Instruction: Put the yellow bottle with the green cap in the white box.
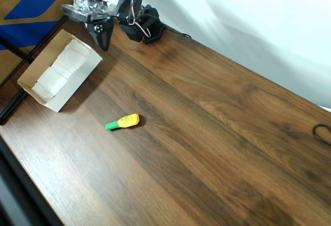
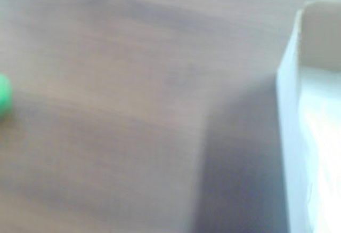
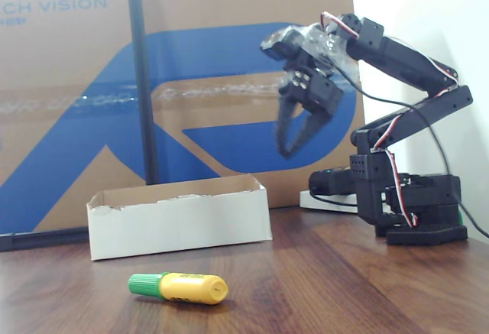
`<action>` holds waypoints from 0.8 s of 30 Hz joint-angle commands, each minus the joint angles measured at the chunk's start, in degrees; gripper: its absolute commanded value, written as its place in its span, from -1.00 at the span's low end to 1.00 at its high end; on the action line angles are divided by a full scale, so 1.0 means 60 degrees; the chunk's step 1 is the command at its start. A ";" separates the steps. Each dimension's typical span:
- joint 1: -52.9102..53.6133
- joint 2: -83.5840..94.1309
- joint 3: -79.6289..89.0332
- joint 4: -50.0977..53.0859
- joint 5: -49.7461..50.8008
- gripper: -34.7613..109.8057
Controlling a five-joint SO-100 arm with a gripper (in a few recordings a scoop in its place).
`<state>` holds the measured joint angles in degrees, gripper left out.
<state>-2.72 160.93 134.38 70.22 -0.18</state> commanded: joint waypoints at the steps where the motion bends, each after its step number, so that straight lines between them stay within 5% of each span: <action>1: -0.0234 -0.0469 -0.0674 -0.0381 0.0029 -0.52; 24: -0.0381 -0.6372 -0.4482 -0.1318 0.0542 -0.52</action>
<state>-4.39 125.16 113.38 62.75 1.85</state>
